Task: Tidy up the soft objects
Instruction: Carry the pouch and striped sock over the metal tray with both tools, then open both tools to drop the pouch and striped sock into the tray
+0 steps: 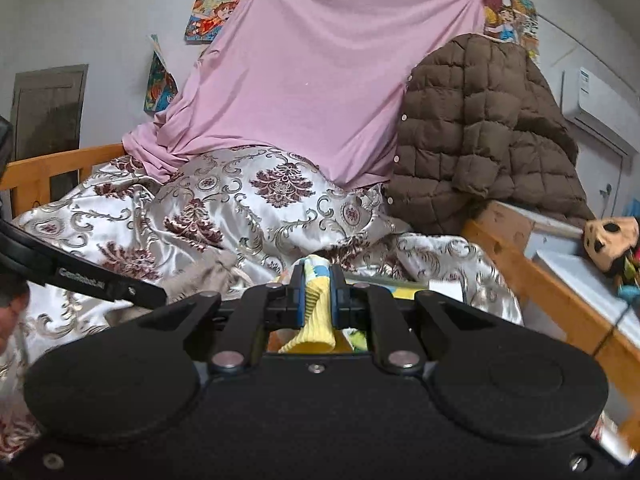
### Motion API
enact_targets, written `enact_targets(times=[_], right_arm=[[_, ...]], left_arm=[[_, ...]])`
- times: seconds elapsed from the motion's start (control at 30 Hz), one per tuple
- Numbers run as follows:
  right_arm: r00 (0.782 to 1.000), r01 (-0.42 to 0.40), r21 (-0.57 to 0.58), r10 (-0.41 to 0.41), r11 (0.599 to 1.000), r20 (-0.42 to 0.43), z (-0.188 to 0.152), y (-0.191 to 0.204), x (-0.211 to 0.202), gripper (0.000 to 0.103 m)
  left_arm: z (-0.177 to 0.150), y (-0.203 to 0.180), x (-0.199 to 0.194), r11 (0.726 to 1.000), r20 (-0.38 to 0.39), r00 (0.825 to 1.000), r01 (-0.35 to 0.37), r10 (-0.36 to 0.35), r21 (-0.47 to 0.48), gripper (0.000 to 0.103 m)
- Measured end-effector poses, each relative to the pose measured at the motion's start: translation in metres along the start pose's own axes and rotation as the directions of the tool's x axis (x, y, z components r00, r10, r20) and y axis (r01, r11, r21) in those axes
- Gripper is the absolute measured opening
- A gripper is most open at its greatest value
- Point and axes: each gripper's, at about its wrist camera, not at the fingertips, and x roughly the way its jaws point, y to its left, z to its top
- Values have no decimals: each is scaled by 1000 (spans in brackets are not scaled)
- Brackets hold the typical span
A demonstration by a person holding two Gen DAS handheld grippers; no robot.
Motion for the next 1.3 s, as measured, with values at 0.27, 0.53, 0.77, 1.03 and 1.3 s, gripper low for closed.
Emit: enact_targets(times=[0.27,0.53,0.77,1.03,1.3], right_arm=[[999,28,-11,-28,1000,-41,30,-20,103,5],[991,61,69,-52,996,-121,22,-42,205,5],[974,133,58,-120,989,-193,-11,-55,241,5],[947,214,-6,-209,977,-246,-39,-69,251,7],[938,232,-14,-228,973,-261,-54,-73,243,23]], left_arm=[[54,11,72,999,52,998,-42,41,21,4],[80,23,155,997,38,997,-72,73,-26,4],[70,29,209,994,-15,996,-89,88,-67,4],[45,33,245,986,-86,989,-130,121,-109,4],[28,40,250,984,-110,987,-131,118,-120,16]])
